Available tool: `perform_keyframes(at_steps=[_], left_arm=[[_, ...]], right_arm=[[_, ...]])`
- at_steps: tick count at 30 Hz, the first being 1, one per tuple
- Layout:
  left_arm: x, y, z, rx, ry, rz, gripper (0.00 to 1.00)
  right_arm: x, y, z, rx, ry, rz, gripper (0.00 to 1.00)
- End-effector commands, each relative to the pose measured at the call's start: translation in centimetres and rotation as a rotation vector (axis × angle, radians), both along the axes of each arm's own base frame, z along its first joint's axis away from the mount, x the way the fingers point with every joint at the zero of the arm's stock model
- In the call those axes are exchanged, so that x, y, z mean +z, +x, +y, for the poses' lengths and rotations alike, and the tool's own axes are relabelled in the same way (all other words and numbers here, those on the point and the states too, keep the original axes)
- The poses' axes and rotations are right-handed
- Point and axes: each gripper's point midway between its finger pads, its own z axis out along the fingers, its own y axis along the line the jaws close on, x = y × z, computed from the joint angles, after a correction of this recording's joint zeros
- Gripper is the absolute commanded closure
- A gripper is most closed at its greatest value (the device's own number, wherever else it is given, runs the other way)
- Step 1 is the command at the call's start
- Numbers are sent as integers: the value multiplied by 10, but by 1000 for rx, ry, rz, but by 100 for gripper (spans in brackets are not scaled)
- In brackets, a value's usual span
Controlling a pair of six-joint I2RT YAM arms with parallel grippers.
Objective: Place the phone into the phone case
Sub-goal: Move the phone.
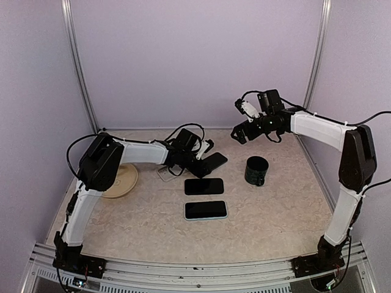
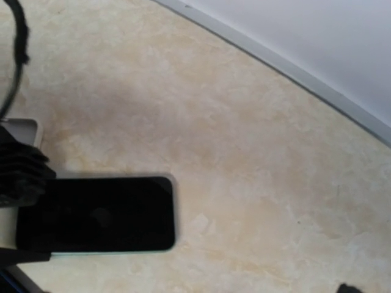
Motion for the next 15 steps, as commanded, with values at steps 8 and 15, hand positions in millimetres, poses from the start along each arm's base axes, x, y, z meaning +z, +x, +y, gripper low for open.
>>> perform_keyframes(at_steps=[8,15], left_arm=[[92,13,-12,2,-153,-193,100],[90,7,-12,-20,-144,-163,100]], right_arm=[[-13,1,17,27,63,69,0],[-14,3,20,29,76,84,0]])
